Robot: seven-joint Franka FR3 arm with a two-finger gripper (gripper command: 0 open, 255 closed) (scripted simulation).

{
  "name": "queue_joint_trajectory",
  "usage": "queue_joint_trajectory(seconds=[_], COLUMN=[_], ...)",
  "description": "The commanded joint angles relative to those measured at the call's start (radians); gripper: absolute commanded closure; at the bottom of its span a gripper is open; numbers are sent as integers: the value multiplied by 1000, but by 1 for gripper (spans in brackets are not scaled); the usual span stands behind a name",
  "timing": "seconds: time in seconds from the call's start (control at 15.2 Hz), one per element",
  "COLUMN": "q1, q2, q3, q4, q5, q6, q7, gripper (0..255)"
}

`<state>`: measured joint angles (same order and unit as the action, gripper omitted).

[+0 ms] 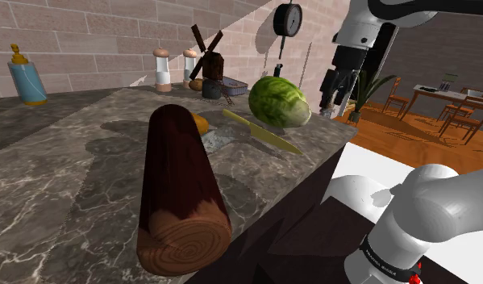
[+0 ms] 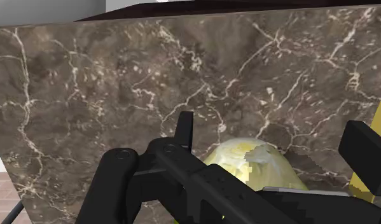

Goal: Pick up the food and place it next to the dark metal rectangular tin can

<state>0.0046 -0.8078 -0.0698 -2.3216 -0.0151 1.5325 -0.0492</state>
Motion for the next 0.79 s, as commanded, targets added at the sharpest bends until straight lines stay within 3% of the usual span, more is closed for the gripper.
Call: queue_joint_trajectory(seconds=[0.0, 0.73], q1=[0, 108], q2=[0, 17], q3=[0, 241], q4=[0, -185], q5=[0, -96], q6=[0, 549], q7=[0, 18], gripper=[0, 0])
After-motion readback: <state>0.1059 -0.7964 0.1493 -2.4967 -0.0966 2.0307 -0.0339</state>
